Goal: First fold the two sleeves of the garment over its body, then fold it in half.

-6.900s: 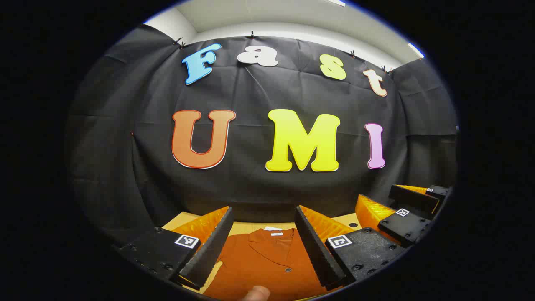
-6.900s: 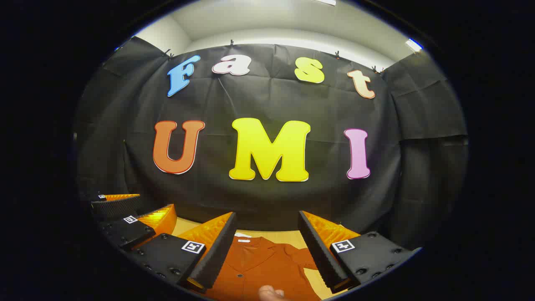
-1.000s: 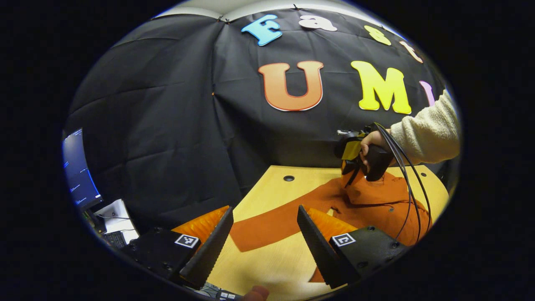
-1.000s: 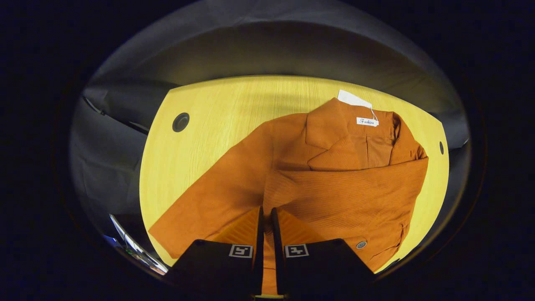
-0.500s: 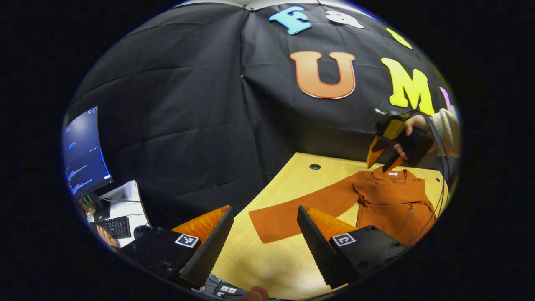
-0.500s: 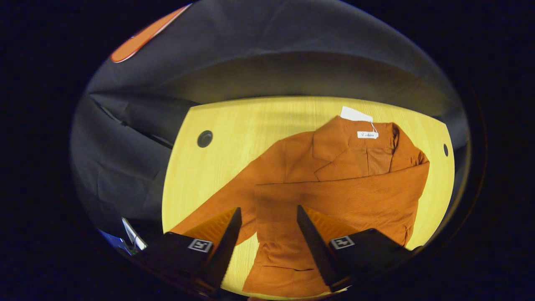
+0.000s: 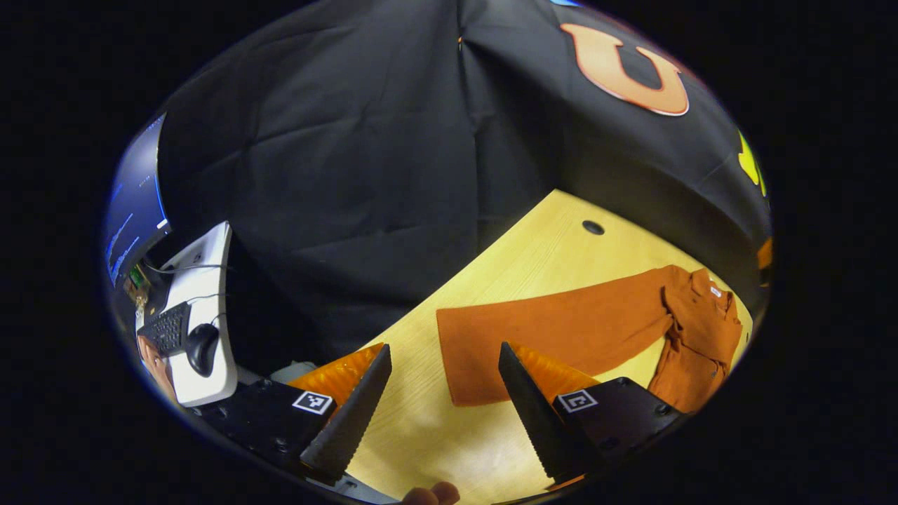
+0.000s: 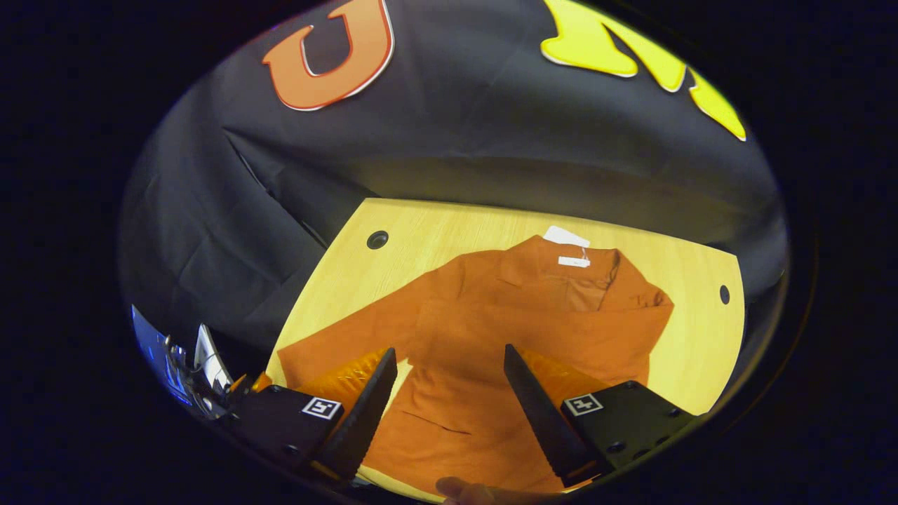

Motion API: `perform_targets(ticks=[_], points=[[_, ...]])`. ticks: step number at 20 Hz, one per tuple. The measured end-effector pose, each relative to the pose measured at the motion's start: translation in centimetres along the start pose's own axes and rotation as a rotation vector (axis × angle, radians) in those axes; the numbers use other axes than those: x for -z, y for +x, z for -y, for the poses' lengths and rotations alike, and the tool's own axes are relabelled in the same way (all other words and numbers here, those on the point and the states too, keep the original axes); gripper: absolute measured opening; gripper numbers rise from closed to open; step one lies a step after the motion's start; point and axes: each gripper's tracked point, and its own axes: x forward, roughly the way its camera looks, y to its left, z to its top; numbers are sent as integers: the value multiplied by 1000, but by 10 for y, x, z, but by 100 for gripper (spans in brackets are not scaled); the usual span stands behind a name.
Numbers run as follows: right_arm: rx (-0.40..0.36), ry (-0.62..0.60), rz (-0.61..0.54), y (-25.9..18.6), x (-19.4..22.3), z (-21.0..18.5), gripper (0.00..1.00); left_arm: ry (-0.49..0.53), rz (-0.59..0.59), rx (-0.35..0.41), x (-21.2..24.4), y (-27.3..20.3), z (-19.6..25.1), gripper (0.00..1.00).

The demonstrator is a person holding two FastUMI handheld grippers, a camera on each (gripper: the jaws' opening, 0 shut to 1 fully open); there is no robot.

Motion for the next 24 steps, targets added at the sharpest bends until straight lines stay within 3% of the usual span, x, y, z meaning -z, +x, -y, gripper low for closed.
perform_targets(ticks=[5,8,12,13,14,16,19,21,22,24], points=[[57,3,11,-51,63,58,99,-62,-171,-7,15,43,7,100],[46,49,4,-76,96,77,99,-18,-246,-31,17,54,9,100],[61,89,64,-116,107,108,96,-60,-378,-6,20,63,24,96],[64,105,87,-127,108,114,99,-57,-403,-2,16,63,24,95],[71,126,108,-136,110,123,99,-49,-469,1,18,61,24,100],[76,167,131,-148,120,141,99,-62,-593,8,18,59,24,97],[140,208,156,-160,146,179,99,-63,-775,23,22,59,23,97],[183,242,160,-166,168,204,95,-63,-827,25,19,57,25,96],[189,271,152,-169,180,211,99,-59,-827,28,19,58,27,100],[203,324,144,-175,200,230,99,-47,-826,37,18,59,32,88]])
